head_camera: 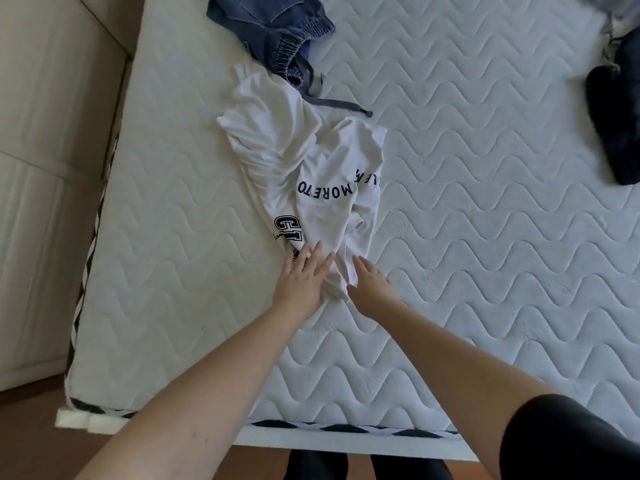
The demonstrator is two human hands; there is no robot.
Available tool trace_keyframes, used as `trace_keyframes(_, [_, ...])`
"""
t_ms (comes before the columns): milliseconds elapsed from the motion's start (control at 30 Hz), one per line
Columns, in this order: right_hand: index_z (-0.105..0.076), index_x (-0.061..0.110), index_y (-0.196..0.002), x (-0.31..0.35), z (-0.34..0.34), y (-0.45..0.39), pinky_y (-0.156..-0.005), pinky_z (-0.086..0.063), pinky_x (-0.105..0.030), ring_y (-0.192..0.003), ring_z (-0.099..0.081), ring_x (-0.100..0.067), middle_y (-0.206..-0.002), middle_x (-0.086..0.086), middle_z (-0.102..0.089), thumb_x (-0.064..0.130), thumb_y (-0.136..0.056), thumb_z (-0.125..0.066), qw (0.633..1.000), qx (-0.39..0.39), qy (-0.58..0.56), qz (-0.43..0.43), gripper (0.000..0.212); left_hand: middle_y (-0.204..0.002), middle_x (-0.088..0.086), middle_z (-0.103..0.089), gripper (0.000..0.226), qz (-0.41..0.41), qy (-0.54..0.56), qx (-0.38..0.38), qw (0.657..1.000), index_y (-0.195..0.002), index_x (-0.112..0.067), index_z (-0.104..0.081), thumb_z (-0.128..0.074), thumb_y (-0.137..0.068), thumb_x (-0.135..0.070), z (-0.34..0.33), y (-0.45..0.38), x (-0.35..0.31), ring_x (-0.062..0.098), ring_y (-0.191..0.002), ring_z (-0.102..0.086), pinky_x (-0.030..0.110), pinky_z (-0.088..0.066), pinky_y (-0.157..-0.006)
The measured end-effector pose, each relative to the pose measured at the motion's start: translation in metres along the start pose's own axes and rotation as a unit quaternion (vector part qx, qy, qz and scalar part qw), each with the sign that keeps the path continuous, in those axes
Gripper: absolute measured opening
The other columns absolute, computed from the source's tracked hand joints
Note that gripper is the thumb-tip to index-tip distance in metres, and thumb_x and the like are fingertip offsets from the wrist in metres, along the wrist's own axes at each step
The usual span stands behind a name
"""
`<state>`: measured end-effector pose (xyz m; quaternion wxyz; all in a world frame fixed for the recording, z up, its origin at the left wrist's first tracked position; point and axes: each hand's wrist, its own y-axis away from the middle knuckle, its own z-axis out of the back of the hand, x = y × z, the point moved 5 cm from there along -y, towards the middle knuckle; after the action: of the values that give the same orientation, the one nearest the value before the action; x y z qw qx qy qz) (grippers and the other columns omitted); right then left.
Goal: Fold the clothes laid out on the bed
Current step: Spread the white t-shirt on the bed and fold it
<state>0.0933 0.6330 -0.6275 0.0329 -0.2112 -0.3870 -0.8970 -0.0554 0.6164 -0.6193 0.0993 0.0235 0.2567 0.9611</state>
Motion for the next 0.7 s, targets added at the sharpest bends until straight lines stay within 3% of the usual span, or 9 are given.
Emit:
trace_keyframes(200, [-0.016, 0.018, -0.155, -0.02, -0.039, -0.048, -0.11, -0.033, -0.038, -0.143, -0.025, -0.026, -0.16, -0.005, -0.019, 0.015, -0.098, -0.046, 0.999, 0.009, -0.043, 0.014, 0.064, -0.163, -0.006, 0.012, 0.073, -0.002, 0.006, 0.034, 0.999, -0.156, -0.029, -0.001, -0.043, -0.096, -0.025, -0.042, -0.043, -0.003, 0.025, -0.15, 0.012, 0.045, 0.001, -0.12])
trace_keyframes(333, [-0.042, 0.016, -0.141, -0.027, -0.047, -0.067, -0.098, -0.036, -0.035, -0.126, -0.038, -0.029, -0.141, -0.008, -0.038, 0.017, -0.094, -0.051, 0.994, -0.102, -0.038, 0.002, 0.047, -0.162, -0.002, -0.012, 0.057, 0.024, 0.042, 0.025, 0.999, -0.152, -0.025, -0.023, -0.032, -0.096, -0.018, -0.059, -0.057, -0.002, 0.023, -0.148, -0.012, 0.043, -0.025, -0.112])
trace_keyframes(433, [-0.055, 0.011, -0.125, -0.031, -0.043, -0.078, -0.094, -0.035, -0.031, -0.117, -0.041, -0.028, -0.129, -0.009, -0.048, 0.013, -0.097, -0.046, 0.989, -0.144, -0.026, 0.005, 0.03, -0.146, 0.004, -0.036, 0.04, 0.037, 0.03, -0.016, 0.999, -0.136, -0.022, -0.044, -0.032, -0.098, -0.018, -0.051, -0.07, -0.005, 0.026, -0.133, -0.034, 0.041, -0.038, -0.094])
trace_keyframes(533, [-0.059, 0.01, -0.119, -0.036, -0.028, -0.084, -0.089, -0.041, -0.036, -0.113, -0.047, -0.03, -0.122, -0.011, -0.054, 0.012, -0.099, -0.041, 0.992, -0.098, -0.077, -0.03, 0.027, -0.126, 0.004, -0.05, 0.03, 0.033, 0.04, -0.036, 0.998, -0.124, -0.022, -0.053, -0.037, -0.098, -0.019, -0.04, -0.076, -0.001, 0.027, -0.119, -0.046, 0.039, -0.038, -0.085])
trace_keyframes(633, [-0.06, 0.009, -0.109, -0.039, -0.004, -0.072, -0.063, -0.038, -0.03, -0.086, -0.057, -0.026, -0.093, -0.005, -0.06, 0.013, -0.097, -0.042, 0.985, -0.09, -0.145, -0.037, 0.022, -0.11, 0.003, -0.059, 0.03, 0.004, 0.064, -0.094, 0.993, -0.119, -0.022, -0.058, -0.039, -0.095, -0.02, -0.016, -0.065, 0.007, 0.029, -0.105, -0.055, 0.039, -0.04, -0.081])
trace_keyframes(700, [-0.06, 0.012, -0.107, -0.038, 0.015, -0.055, -0.052, -0.034, -0.027, -0.068, -0.053, -0.016, -0.079, 0.003, -0.057, 0.014, -0.096, -0.043, 0.979, -0.101, -0.176, -0.031, 0.021, -0.096, 0.005, -0.062, 0.035, -0.024, 0.099, -0.152, 0.983, -0.107, -0.016, -0.063, -0.035, -0.09, -0.028, 0.009, -0.05, 0.009, 0.032, -0.092, -0.06, 0.04, -0.044, -0.074])
